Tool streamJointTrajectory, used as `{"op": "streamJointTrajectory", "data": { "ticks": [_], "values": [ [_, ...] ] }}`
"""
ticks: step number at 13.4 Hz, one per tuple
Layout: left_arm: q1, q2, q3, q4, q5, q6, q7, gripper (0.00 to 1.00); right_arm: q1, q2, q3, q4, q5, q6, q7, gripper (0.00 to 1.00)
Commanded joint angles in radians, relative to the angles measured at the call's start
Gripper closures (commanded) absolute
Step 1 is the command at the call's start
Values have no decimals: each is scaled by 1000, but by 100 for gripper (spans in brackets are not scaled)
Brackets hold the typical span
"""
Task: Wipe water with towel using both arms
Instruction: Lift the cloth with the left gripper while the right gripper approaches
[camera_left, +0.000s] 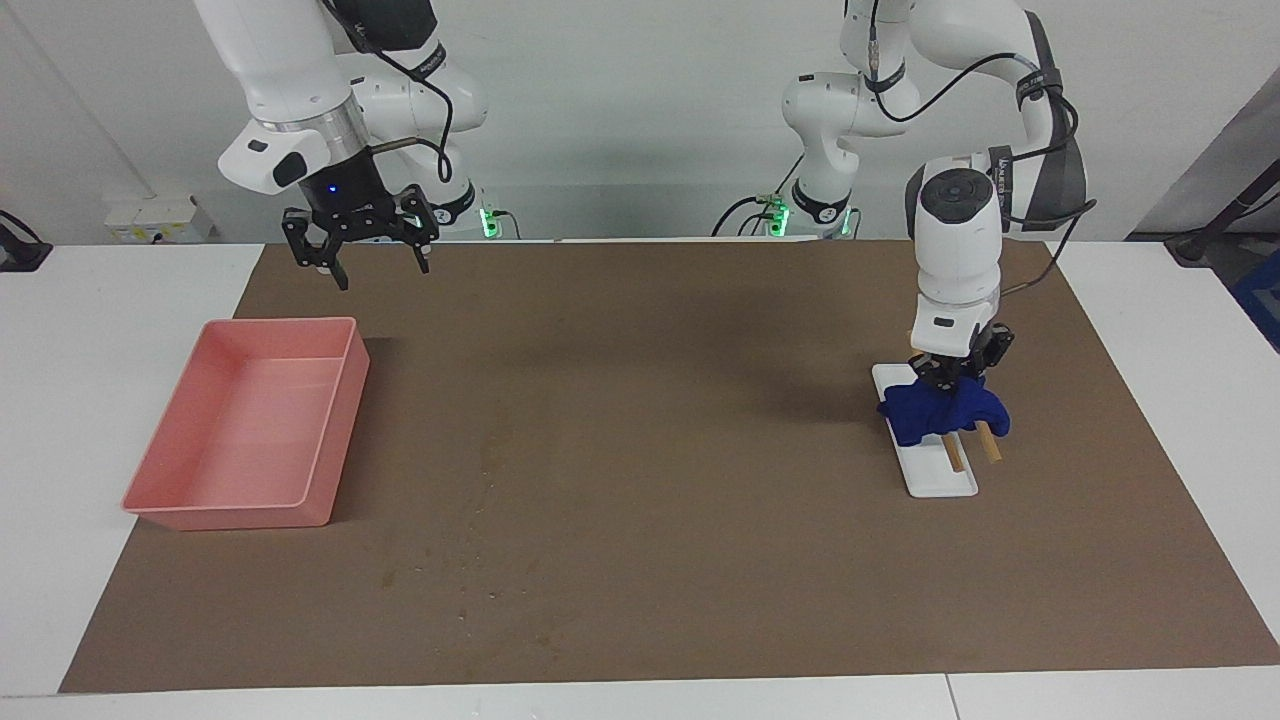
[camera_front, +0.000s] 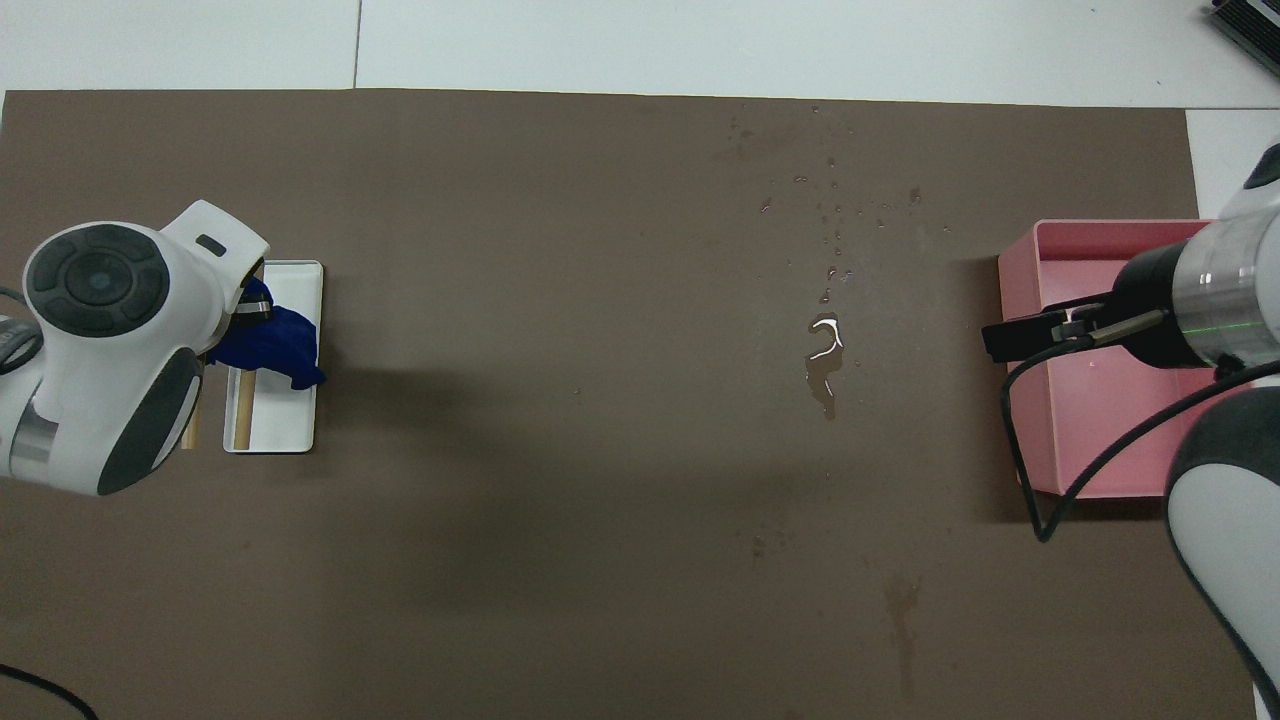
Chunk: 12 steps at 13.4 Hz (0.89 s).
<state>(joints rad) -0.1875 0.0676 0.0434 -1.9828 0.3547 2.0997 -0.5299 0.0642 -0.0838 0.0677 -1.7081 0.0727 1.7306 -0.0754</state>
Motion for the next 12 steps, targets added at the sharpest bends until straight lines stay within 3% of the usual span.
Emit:
{"op": "streamJointTrajectory", "data": {
  "ticks": [1, 3, 6, 8, 10, 12],
  "values": [
    [10, 60, -2, 229, -277, -186, -12, 100, 8, -18, -2, -62, 155, 58, 212, 0],
    [11, 60, 0, 278, -428, -236, -82, 100, 54, -19, 4, -90, 220, 114, 427, 0],
    [-1, 43, -3, 279, -708, -207, -400, 100, 106, -16, 4, -105, 284, 156, 609, 0],
    [-9, 32, -7, 266, -920, -193, -618, 100, 106, -24, 4, -151, 468, 219, 785, 0],
    [-45, 24, -10, 245, -1044, -153, -785, 100, 109, -22, 4, -162, 600, 268, 946, 0],
    [-90, 26, -16, 239, -1131, -69, -907, 100, 149, -19, 4, -206, 749, 402, 1115, 0]
  ]
}}
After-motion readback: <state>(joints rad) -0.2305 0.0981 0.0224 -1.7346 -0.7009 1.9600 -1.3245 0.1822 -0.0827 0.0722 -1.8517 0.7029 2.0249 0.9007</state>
